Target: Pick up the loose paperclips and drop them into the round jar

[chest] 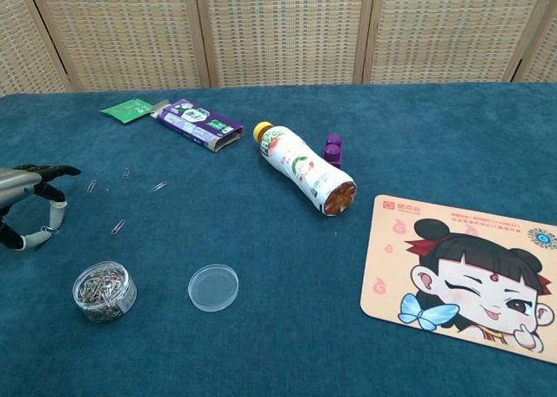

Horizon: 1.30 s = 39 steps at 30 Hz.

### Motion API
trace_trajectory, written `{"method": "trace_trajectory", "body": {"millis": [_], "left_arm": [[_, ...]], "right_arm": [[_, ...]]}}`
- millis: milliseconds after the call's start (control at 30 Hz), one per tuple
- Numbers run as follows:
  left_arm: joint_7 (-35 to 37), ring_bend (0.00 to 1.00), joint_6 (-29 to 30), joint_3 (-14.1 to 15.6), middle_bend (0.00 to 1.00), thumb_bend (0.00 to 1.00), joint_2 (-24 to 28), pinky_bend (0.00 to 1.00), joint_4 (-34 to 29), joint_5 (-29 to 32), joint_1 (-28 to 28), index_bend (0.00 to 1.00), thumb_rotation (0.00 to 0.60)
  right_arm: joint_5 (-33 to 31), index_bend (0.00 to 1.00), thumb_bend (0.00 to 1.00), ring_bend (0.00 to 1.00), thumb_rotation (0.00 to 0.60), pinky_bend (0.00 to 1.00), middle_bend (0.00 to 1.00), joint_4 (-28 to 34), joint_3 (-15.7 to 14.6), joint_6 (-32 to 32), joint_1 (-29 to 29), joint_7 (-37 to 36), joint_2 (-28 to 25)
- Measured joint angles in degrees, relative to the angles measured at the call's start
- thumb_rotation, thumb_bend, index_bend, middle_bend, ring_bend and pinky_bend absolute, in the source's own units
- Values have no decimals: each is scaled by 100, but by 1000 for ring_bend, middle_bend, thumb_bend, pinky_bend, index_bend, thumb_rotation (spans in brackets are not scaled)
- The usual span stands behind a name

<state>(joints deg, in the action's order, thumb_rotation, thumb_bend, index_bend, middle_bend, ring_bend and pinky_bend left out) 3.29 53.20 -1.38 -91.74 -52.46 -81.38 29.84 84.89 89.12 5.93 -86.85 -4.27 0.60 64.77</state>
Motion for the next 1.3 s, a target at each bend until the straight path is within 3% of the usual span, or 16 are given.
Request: {"method": "trace_trajectory", "body": {"millis": [667, 967, 1300], "left_arm": [[82, 0, 367, -84, 0, 418, 391, 0, -575, -84, -7, 791, 600], [-98, 0, 860, 30, 0, 418, 918, 0, -1641, -520, -42, 791, 600], [-768, 0, 1218, 577, 0, 419, 1437, 0, -2947, -1389, -108, 791, 600]], "right_arm": [[1, 0, 0, 0, 600, 0, 0, 18, 0, -6, 4, -57, -31], [6, 0, 0, 0, 600, 0, 0, 32, -1, -25, 14, -63, -42], [21, 0, 0, 0, 600, 0, 0, 46, -6, -51, 29, -83, -62]]}}
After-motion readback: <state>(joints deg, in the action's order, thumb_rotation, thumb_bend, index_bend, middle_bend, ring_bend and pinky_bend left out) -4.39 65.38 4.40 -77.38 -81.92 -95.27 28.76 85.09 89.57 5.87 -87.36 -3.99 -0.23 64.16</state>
